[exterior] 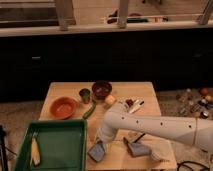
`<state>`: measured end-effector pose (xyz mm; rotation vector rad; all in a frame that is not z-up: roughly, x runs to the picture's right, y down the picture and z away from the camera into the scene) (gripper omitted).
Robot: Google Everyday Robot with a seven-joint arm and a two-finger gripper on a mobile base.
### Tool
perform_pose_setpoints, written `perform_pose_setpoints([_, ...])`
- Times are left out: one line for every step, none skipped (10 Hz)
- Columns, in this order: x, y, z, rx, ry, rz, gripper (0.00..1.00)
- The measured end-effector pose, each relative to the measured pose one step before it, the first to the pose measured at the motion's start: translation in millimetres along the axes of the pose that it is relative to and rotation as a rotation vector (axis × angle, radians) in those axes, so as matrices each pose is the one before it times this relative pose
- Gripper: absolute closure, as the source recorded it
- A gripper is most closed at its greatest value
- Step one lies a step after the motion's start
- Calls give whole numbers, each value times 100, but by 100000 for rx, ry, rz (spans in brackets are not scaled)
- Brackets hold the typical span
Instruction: Wipe table surface with sponge
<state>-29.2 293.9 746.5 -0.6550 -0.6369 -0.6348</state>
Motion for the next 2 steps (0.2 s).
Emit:
perform_pose_setpoints([191,206,-87,88,33,960,100])
perform_pose_setpoints([597,346,-148,-247,579,2025,100])
